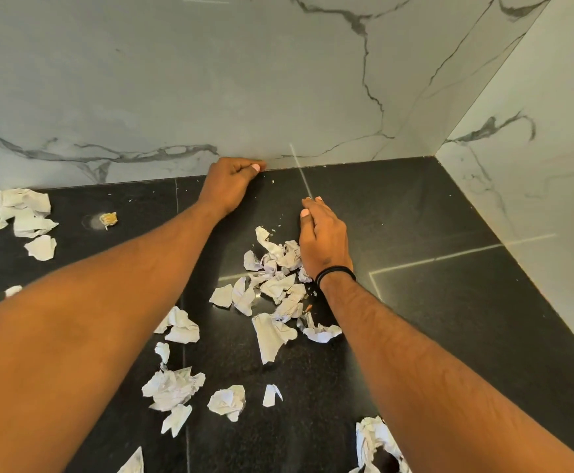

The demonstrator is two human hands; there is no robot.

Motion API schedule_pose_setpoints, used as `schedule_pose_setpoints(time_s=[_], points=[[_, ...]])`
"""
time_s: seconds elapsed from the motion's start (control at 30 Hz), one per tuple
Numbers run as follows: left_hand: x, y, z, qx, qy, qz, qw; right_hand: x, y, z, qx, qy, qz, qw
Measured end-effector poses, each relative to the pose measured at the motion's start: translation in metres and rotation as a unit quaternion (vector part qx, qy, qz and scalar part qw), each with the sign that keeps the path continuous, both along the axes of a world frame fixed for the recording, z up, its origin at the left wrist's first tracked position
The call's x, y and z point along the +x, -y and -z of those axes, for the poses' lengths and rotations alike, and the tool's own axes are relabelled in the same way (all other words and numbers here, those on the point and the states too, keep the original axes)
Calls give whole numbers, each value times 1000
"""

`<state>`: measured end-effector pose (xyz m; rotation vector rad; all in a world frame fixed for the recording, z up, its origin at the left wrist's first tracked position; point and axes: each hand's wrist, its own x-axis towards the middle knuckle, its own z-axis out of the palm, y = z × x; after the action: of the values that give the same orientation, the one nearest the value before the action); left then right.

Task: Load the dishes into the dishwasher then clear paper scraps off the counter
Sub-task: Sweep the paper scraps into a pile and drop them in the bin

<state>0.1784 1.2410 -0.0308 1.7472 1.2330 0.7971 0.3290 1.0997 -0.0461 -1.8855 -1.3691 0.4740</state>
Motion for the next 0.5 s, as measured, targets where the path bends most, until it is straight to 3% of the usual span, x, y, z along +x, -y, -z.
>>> schedule_pose_setpoints(time_s=[0.2, 0.33, 0.5], points=[[39, 32, 1, 23, -57, 130, 990, -2, -2, -1, 16, 14, 2, 1000], [34, 71, 2, -12, 19, 158, 987, -1, 0, -5, 49, -15, 18, 999], [-1, 130, 8, -85, 121, 145, 978, -3, 3, -10, 2, -36, 29, 999]])
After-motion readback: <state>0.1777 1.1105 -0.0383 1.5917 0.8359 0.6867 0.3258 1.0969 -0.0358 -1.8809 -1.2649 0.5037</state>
